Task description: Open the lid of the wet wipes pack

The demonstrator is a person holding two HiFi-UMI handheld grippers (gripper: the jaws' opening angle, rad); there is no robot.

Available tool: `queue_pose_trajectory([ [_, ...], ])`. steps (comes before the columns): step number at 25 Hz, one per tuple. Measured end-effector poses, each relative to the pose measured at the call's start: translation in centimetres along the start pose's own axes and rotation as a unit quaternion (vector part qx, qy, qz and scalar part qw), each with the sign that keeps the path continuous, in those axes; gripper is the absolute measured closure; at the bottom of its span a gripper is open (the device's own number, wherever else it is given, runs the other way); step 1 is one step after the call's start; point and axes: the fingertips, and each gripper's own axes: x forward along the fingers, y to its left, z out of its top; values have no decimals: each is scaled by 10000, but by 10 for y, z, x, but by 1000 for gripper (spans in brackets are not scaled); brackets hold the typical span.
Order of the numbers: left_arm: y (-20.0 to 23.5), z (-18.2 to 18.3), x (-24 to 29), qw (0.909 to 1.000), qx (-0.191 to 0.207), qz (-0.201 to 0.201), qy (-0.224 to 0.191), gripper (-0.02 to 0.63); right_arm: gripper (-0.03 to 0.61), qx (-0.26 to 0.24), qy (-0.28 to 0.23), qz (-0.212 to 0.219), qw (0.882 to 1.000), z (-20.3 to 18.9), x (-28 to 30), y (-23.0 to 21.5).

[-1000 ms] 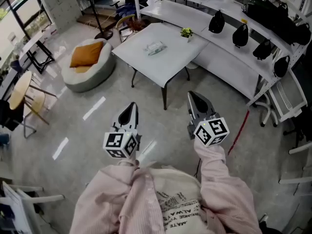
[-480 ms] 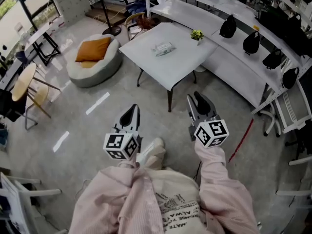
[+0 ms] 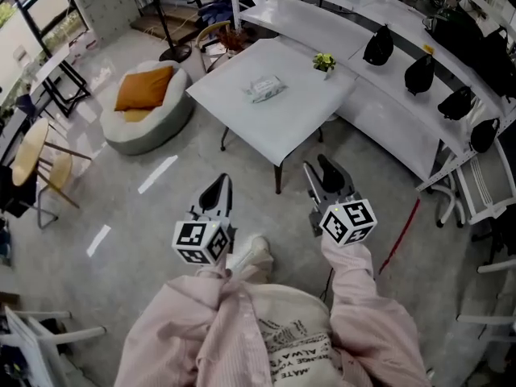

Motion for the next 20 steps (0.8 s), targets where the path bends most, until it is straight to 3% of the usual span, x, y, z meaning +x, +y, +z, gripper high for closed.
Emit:
queue_pose_trajectory([
  [20, 71, 7, 181, 9983, -123, -446, 366, 614, 433, 351, 95, -382, 9986, -10, 151, -99],
])
